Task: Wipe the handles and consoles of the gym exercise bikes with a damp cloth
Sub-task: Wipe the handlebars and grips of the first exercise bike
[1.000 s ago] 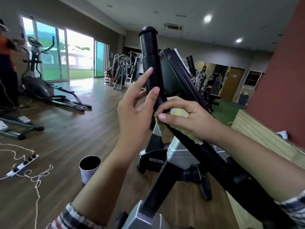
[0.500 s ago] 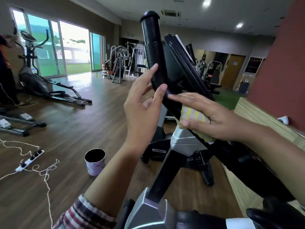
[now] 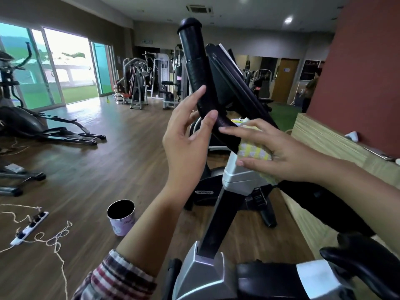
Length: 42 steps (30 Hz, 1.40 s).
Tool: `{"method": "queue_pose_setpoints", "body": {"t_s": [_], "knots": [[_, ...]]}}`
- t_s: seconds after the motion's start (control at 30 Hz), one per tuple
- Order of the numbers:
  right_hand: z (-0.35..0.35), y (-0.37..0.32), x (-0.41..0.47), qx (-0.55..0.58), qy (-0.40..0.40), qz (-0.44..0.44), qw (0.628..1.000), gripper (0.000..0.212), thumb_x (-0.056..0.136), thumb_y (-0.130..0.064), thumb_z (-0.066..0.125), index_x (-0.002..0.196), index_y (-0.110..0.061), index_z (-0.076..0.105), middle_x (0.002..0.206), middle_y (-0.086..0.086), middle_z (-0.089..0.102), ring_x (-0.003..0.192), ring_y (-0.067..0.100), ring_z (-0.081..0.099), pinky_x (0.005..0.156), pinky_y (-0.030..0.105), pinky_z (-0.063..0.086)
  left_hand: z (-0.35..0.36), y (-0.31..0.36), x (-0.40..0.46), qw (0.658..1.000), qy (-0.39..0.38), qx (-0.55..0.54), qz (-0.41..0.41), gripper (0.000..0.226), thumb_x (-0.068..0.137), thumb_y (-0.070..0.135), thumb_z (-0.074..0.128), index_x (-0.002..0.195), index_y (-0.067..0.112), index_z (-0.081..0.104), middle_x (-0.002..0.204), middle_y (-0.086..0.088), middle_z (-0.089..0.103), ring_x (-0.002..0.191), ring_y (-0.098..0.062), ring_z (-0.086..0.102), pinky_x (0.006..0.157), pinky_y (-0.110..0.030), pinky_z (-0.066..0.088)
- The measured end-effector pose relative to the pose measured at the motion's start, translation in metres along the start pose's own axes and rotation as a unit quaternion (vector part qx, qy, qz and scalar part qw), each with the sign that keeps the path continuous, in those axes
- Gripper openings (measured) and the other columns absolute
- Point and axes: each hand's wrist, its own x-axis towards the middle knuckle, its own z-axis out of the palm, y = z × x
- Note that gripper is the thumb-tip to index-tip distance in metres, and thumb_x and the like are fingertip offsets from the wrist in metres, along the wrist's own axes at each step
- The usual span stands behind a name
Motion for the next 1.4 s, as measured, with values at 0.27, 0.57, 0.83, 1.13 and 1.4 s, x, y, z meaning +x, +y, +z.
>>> {"method": "queue_pose_setpoints", "body": {"t_s": [0.27, 0.57, 0.83, 1.13, 1.4], "knots": [[-0.003, 0.003, -0.007, 0.108, -0.025, 0.006, 0.994, 0.033, 0.078, -0.048, 0.065, 0.11, -0.051, 0.065, 0.136, -0.015, 0.039, 0.138, -0.009, 0.023, 0.107, 0.017, 0.027, -0.001, 0.002, -0.001, 1.0, -0.013, -0.02, -0.016, 0.04, 0.091, 0.014, 0.065, 0.13, 0.02, 0.056, 0.134, 0.003, 0.057, 0.127, -0.009, 0.05, 0.1, -0.017, 0.044], [-0.006, -0.005, 0.013, 0.144, -0.024, 0.023, 0.989, 0.025, 0.077, -0.039, 0.07, 0.101, -0.043, 0.071, 0.129, -0.01, 0.044, 0.13, -0.009, 0.036, 0.098, 0.006, 0.035, 0.0, 0.002, -0.002, 0.999, -0.009, -0.028, -0.033, 0.041, 0.091, 0.014, 0.065, 0.13, 0.022, 0.056, 0.136, 0.004, 0.056, 0.124, -0.004, 0.052, 0.097, -0.017, 0.047], [-0.022, 0.01, 0.007, 0.172, -0.098, 0.006, 0.98, 0.029, 0.072, -0.036, 0.07, 0.101, -0.042, 0.072, 0.137, 0.005, 0.052, 0.12, -0.017, 0.039, 0.08, -0.01, 0.031, 0.012, 0.0, -0.012, 1.0, 0.013, 0.021, -0.009, 0.048, 0.09, 0.018, 0.067, 0.136, 0.025, 0.052, 0.141, 0.003, 0.05, 0.126, -0.015, 0.052, 0.087, -0.008, 0.046], [-0.025, 0.058, 0.006, 0.279, -0.212, -0.095, 0.932, 0.024, 0.084, -0.022, 0.067, 0.1, -0.038, 0.072, 0.111, -0.027, 0.065, 0.115, -0.02, 0.049, 0.085, -0.001, 0.039, 0.04, -0.001, -0.026, 0.986, 0.143, 0.079, 0.027, 0.039, 0.09, 0.012, 0.064, 0.128, 0.016, 0.056, 0.132, -0.011, 0.058, 0.114, -0.019, 0.062, 0.086, -0.009, 0.048], [-0.011, 0.062, 0.016, 0.356, -0.147, -0.15, 0.911, 0.023, 0.083, -0.029, 0.063, 0.105, -0.033, 0.069, 0.11, -0.027, 0.065, 0.109, -0.008, 0.059, 0.086, 0.007, 0.045, 0.055, -0.001, -0.045, 0.968, 0.19, 0.164, 0.01, 0.033, 0.091, 0.02, 0.064, 0.125, 0.023, 0.062, 0.128, -0.005, 0.063, 0.118, -0.023, 0.061, 0.099, -0.047, 0.05]]}}
